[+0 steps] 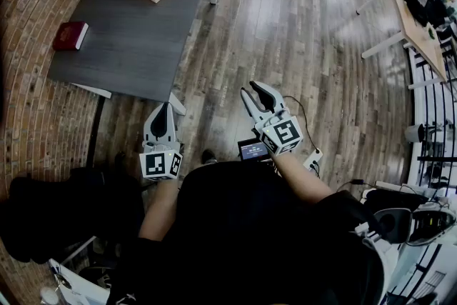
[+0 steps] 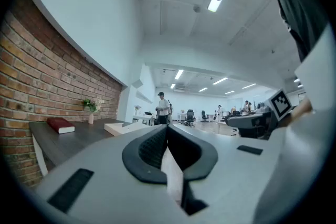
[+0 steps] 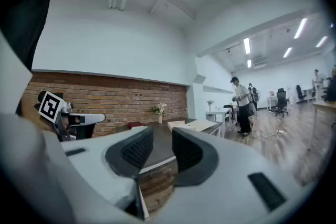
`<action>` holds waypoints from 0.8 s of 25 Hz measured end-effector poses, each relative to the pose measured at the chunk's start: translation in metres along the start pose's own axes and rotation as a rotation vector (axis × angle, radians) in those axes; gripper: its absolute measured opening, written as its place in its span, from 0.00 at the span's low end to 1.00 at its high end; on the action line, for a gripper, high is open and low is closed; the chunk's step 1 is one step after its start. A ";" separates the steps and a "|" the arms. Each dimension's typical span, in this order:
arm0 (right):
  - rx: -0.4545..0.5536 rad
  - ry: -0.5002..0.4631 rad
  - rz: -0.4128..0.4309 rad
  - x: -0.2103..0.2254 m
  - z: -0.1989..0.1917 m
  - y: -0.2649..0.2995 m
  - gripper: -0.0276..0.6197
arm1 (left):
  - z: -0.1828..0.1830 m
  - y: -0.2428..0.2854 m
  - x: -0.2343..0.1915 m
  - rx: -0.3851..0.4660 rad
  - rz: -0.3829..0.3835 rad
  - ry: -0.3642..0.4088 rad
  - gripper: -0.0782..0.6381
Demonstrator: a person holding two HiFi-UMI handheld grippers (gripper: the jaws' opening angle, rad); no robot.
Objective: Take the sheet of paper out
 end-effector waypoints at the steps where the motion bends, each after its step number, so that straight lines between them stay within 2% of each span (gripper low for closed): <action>1: 0.001 0.001 -0.002 0.001 0.002 -0.005 0.22 | 0.003 -0.002 0.004 -0.002 0.006 -0.005 0.10; 8: 0.070 -0.008 -0.004 0.023 0.023 -0.048 0.22 | 0.019 0.000 0.056 -0.009 -0.018 0.012 0.10; 13: 0.056 0.011 0.004 0.043 0.012 -0.077 0.22 | 0.019 0.005 0.091 -0.031 -0.044 0.021 0.10; 20: 0.050 0.055 0.041 0.057 -0.004 -0.103 0.22 | 0.011 -0.008 0.129 -0.040 -0.032 0.010 0.10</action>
Point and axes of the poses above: the fingertips, and each gripper's own axes: y forward along the fingers, x to its right, z out of its top, the point moved 6 cm from there along -y, backward along the fingers, and after that the axes turned 4 degrees about y, right-handed, at the moved point
